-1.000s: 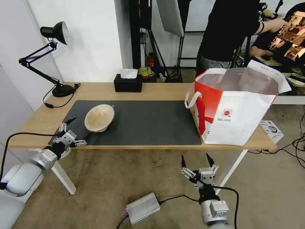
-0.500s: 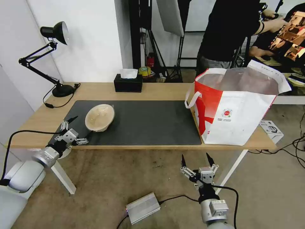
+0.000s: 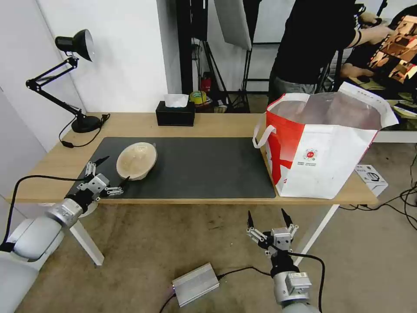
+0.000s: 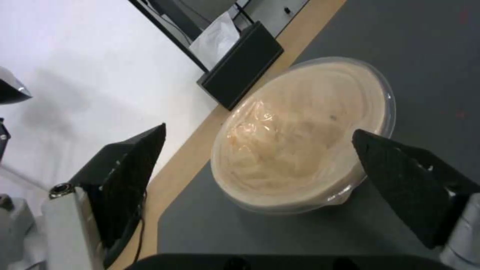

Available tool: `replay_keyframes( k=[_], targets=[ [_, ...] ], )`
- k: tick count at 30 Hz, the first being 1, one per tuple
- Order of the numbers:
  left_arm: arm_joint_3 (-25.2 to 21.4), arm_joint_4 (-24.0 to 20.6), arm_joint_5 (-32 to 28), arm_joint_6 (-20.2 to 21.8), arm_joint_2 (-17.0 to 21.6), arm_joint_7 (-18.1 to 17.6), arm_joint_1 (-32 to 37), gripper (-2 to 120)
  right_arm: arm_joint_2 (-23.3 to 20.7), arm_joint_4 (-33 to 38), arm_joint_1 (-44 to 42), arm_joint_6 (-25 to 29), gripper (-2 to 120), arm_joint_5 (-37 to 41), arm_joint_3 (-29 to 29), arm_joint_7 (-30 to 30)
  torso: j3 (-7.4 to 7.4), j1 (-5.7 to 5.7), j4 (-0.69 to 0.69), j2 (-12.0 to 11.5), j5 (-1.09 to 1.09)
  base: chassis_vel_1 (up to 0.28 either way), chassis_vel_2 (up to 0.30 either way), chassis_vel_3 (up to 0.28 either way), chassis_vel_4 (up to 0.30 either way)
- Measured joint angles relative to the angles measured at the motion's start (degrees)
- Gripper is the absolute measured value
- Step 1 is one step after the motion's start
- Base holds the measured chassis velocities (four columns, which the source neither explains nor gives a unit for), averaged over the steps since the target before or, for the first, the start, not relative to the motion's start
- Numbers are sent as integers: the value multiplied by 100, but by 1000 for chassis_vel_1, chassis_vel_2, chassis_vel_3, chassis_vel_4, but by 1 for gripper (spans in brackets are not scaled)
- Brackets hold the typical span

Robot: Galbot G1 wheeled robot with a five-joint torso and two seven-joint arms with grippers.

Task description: Pick up the trash from the table and place it into the takeout bag.

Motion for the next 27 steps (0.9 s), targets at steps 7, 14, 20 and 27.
replay_keyframes(
  k=[7,14,20,27],
  targets=[
    [157,45,-3,31,-10,1,-181,100,3,7,5,-3,100,-2,1,-1,0,0,0,0,0,0,0,0,0],
    [267,82,-23,48,-25,1,-293,100,4,17,3,-4,100,-3,3,-1,0,0,0,0,0,0,0,0,0],
    [320,136,-35,61,-41,16,-326,100,4,40,-9,-5,100,-8,7,-1,0,0,0,0,0,0,0,0,0],
    [335,132,-80,31,-50,19,-336,100,5,54,-20,-6,100,-17,8,-2,0,0,0,0,0,0,0,0,0]
  ],
)
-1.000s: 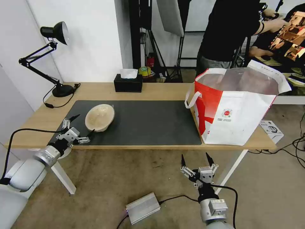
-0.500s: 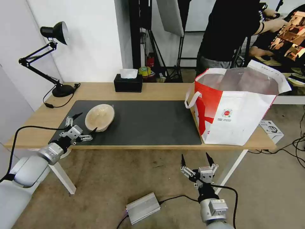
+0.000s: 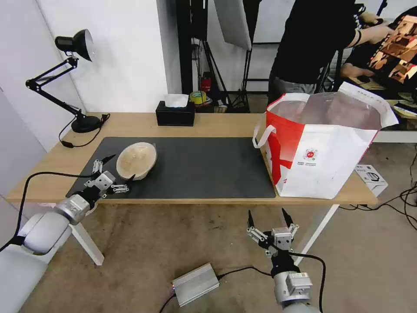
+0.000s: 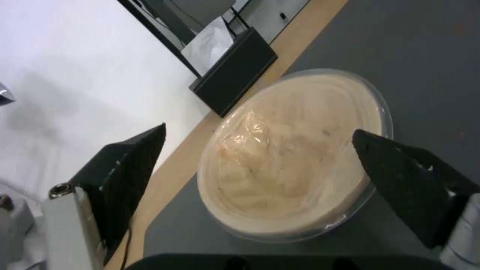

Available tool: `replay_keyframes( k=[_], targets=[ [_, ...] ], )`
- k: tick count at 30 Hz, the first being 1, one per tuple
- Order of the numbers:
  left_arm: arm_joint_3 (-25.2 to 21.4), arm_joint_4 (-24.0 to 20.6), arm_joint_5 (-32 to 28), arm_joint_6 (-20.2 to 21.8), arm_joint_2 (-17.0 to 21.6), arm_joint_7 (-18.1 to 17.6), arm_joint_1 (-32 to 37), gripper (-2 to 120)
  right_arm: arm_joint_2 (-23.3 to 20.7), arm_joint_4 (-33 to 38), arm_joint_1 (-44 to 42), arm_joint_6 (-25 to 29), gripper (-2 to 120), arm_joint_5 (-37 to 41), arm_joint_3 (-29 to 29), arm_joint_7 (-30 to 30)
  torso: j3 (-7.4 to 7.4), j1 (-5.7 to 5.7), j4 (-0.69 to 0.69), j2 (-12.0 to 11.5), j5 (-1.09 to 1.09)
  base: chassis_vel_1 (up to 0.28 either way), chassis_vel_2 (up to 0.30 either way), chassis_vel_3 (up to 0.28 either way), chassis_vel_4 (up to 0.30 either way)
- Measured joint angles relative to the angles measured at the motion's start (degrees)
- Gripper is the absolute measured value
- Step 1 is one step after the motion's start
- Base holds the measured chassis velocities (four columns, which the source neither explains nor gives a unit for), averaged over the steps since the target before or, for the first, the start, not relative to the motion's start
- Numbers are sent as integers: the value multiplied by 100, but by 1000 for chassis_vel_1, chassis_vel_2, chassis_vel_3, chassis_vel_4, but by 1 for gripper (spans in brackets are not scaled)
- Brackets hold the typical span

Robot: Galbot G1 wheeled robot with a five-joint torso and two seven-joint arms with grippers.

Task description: Pick up the trash from the table and place it into the takeout bag.

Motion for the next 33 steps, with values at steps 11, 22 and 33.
replay_keyframes(
  k=[11,22,33],
  targets=[
    [73,-78,-234,-104,-38,132,1,100,5,13,-12,-3,100,-7,22,-2,0,-1,0,0,0,0,0,0,0],
    [154,-53,-367,-204,-52,335,-28,100,5,8,5,-7,100,-7,31,-2,0,-1,0,0,0,0,0,0,0],
    [274,98,-377,-274,-149,414,-63,100,21,-8,9,-9,100,-4,36,-2,0,-1,0,0,0,0,0,0,0]
  ],
)
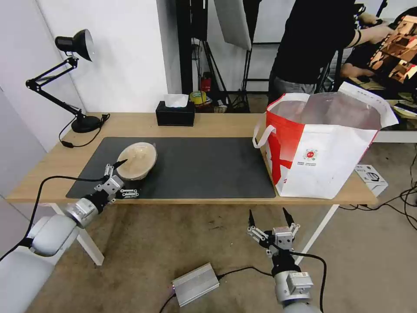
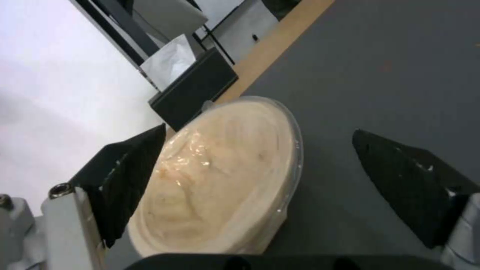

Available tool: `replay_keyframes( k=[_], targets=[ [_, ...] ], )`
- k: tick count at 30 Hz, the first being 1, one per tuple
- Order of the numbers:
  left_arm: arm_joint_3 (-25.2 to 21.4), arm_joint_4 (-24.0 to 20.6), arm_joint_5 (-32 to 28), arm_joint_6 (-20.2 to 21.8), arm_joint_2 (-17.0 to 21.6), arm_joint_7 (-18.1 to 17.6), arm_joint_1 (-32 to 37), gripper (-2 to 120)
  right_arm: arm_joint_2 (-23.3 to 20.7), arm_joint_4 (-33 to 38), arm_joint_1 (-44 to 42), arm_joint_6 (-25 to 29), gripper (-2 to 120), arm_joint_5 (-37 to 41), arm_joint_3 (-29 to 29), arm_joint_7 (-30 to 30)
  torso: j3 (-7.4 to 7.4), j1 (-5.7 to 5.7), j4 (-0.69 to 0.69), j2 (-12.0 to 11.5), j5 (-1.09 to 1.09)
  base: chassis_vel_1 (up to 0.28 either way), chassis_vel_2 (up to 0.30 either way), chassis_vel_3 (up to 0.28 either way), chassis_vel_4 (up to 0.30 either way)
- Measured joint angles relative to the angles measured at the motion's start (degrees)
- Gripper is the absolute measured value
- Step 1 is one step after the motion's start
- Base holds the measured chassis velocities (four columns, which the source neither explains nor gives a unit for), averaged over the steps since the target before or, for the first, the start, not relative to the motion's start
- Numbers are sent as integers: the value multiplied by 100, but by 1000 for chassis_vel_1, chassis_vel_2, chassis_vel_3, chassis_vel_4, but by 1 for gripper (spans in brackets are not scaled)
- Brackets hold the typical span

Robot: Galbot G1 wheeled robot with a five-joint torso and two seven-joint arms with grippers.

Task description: Pick up the trash from the table and place it into the takeout bag.

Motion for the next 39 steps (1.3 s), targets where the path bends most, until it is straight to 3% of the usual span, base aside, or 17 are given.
replay_keyframes(
  k=[26,39],
  targets=[
    [126,662,60,-163,-32,125,-213,100,34,-119,49,-5,100,5,-23,3,0,1,0,0,0,0,0,0,0],
    [-65,613,65,-194,36,139,-178,100,29,-163,95,-1,100,-5,-76,3,0,1,0,0,0,0,0,0,0]
  ],
)
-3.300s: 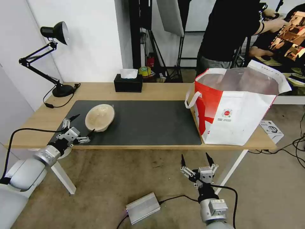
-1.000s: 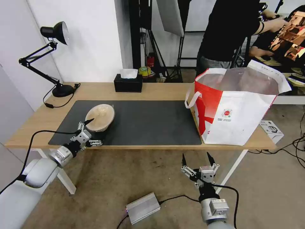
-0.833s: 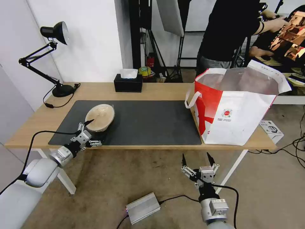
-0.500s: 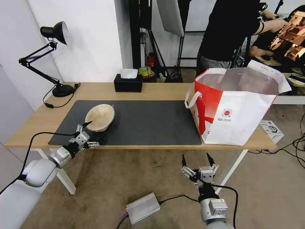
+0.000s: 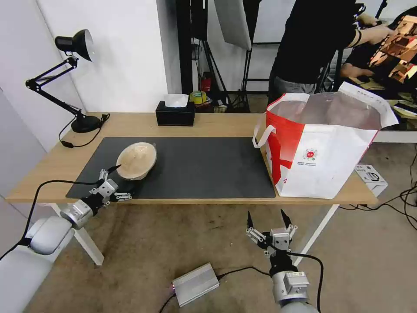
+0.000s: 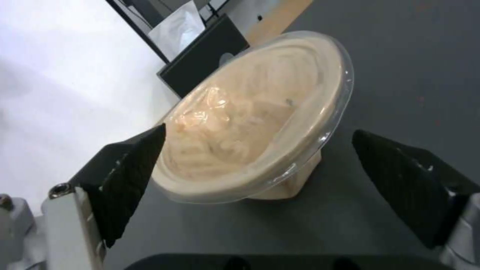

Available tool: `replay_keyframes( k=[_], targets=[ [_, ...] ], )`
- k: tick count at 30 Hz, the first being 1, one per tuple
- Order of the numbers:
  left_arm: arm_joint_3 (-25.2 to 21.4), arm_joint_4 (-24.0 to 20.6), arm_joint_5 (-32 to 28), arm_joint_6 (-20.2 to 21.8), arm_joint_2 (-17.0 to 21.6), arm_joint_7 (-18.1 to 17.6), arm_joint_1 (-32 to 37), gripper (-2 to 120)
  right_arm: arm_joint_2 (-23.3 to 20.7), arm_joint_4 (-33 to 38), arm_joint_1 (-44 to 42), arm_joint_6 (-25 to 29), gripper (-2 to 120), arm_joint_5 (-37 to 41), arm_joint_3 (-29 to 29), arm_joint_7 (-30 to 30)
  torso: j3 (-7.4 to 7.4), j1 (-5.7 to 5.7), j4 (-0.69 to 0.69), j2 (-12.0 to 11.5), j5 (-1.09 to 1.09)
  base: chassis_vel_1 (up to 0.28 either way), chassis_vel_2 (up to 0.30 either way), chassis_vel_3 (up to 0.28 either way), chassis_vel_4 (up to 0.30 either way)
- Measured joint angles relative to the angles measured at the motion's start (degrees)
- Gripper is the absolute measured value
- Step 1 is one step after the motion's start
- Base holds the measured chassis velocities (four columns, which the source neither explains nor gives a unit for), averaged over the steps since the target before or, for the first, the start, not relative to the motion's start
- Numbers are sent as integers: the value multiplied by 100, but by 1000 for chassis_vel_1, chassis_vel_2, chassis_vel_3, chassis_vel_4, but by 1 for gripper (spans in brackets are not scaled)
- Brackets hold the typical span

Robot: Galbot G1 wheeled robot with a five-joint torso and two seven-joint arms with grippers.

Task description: Pick up the trash from the table and place it into the takeout bag.

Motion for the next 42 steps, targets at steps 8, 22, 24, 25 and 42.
replay_keyframes(
  k=[8,22,24,25,42],
  targets=[
    [-24,26,-7,0,55,3,10,100,1,-1,11,2,100,-5,-26,0,0,0,0,0,0,0,0,0,0],
    [38,84,-10,-2,88,47,-44,100,19,2,6,6,100,-20,-32,-2,0,0,0,0,-1,0,0,0,0],
    [53,94,-10,-2,97,52,-64,100,20,2,7,6,100,-21,-32,-3,0,0,0,0,0,0,0,0,0],
    [63,100,-10,-2,101,55,-76,100,20,3,8,6,100,-21,-32,-3,0,0,0,0,0,0,0,0,0],
    [286,371,-10,-30,154,132,-342,100,34,-32,31,7,100,-19,-17,-4,0,0,0,0,0,0,0,0,0]
  ],
)
